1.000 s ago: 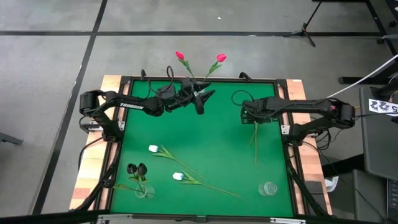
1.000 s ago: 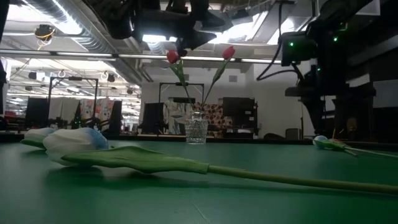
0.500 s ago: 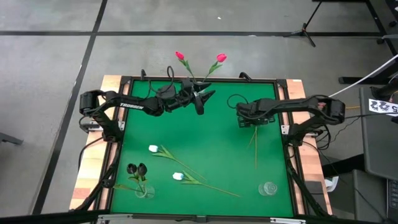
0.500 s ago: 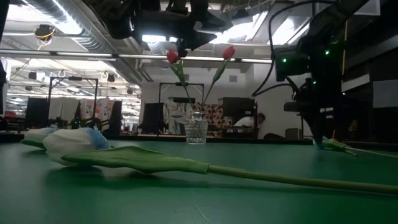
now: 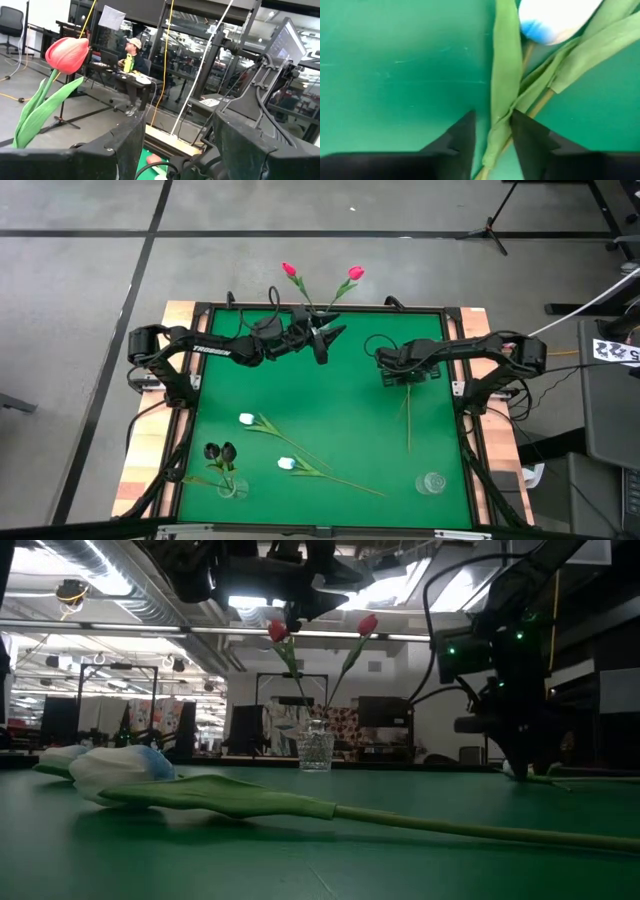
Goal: Sort flowers into vase by color
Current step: Put the top white flower into the bottom right transparent vase
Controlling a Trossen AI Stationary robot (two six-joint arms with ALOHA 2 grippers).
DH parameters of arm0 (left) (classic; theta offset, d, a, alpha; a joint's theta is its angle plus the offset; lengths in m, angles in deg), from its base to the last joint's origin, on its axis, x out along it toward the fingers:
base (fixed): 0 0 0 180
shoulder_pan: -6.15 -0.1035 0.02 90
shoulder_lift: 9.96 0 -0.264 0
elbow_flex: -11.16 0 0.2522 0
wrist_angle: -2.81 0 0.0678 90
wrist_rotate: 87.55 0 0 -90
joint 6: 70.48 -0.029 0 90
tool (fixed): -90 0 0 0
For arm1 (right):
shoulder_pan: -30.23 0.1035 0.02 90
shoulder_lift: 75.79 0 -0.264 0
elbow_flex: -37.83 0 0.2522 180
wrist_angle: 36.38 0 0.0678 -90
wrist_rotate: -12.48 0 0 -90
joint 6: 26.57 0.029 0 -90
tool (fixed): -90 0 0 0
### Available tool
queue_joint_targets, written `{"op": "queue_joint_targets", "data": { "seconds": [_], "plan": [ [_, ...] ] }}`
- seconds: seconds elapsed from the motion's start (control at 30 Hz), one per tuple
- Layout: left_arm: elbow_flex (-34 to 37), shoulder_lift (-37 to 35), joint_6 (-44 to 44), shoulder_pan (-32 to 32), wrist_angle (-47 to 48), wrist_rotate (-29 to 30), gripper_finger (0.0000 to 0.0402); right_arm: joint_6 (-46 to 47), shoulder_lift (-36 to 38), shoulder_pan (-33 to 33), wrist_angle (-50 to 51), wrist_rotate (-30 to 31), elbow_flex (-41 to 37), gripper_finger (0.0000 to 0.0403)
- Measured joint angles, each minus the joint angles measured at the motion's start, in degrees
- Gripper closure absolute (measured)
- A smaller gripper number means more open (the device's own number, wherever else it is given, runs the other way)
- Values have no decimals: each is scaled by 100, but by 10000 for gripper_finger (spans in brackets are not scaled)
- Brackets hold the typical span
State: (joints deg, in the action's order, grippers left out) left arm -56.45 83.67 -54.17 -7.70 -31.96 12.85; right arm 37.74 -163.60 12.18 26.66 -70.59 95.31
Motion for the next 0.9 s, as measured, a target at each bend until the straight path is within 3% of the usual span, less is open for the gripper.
{"op": "queue_joint_targets", "data": {
  "seconds": [0.23,0.53,0.9],
  "plan": [
    [0,0,2,0,4,0,176,14,-4,0,44,-2,-10,393],
    [0,0,161,0,12,-82,176,-65,111,7,6,-30,408,398],
    [0,2,805,0,-7,-748,176,-326,1032,7,196,590,1464,398]
  ]
}}
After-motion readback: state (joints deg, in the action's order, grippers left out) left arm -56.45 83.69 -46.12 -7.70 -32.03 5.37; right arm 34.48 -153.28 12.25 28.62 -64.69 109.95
